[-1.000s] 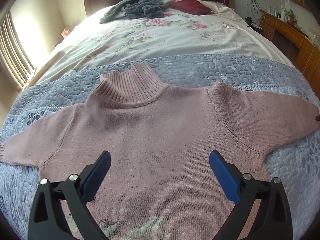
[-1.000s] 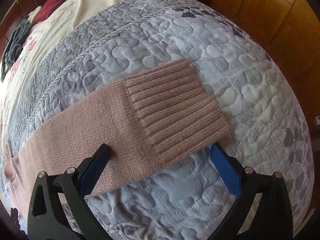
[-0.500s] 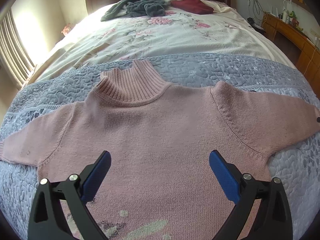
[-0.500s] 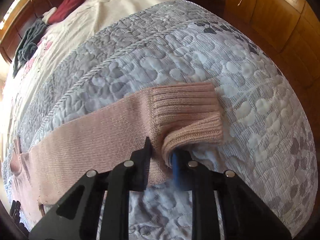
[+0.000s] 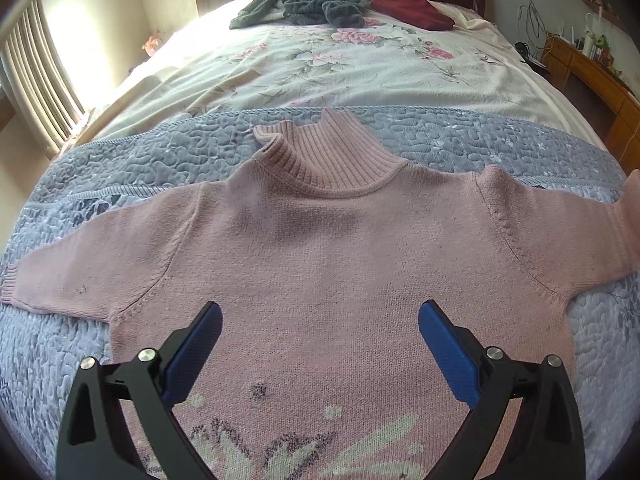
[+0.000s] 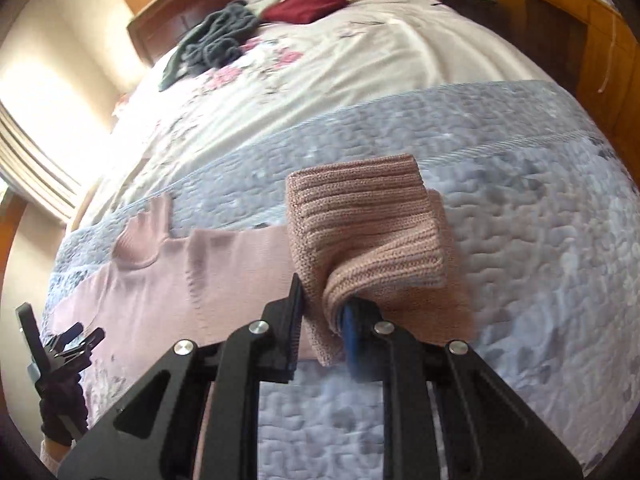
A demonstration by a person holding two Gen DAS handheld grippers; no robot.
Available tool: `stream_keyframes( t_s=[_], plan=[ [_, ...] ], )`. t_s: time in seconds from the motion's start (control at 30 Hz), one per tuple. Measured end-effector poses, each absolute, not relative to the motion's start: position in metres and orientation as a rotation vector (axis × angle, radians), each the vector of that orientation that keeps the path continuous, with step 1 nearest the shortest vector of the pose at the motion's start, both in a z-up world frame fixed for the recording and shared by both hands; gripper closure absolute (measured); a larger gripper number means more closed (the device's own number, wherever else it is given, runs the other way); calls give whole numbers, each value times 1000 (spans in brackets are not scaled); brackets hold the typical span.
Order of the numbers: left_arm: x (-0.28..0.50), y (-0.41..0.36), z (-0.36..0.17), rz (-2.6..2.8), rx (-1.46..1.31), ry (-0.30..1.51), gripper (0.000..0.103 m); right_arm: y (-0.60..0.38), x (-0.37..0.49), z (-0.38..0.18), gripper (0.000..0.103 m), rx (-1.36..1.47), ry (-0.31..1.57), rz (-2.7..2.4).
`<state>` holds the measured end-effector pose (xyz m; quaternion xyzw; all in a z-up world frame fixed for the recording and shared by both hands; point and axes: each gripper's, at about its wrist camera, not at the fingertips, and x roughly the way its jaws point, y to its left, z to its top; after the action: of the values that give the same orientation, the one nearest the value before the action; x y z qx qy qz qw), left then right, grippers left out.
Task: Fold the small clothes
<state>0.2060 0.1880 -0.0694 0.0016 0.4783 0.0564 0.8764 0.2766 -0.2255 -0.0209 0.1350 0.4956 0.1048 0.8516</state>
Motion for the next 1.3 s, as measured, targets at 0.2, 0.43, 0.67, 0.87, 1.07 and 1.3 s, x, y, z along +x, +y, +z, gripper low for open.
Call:
stream_keyframes(
  t_s=[0.2, 0.43, 0.67, 0.87, 1.07, 1.3],
  plan=[
    [195, 213, -67, 126, -11, 999, 4, -114, 276, -30, 86, 206, 1074, 366],
    [191, 240, -73, 128, -66, 1027, 4, -30, 278, -66, 86, 131, 1134, 433],
    [198, 233, -81, 71, -104, 1065, 4, 0, 253, -90, 73, 72, 1218, 573],
    [212, 197, -98, -54, -173, 1145, 4, -52, 226, -70, 67, 126, 1173, 542],
    [231, 137, -111, -132, -187, 1195, 4, -112, 215, -68, 64, 164, 1146, 431],
    [256, 59, -117, -54, 69, 1153, 6, -148, 208, -84, 63, 219, 1159, 377]
  ],
)
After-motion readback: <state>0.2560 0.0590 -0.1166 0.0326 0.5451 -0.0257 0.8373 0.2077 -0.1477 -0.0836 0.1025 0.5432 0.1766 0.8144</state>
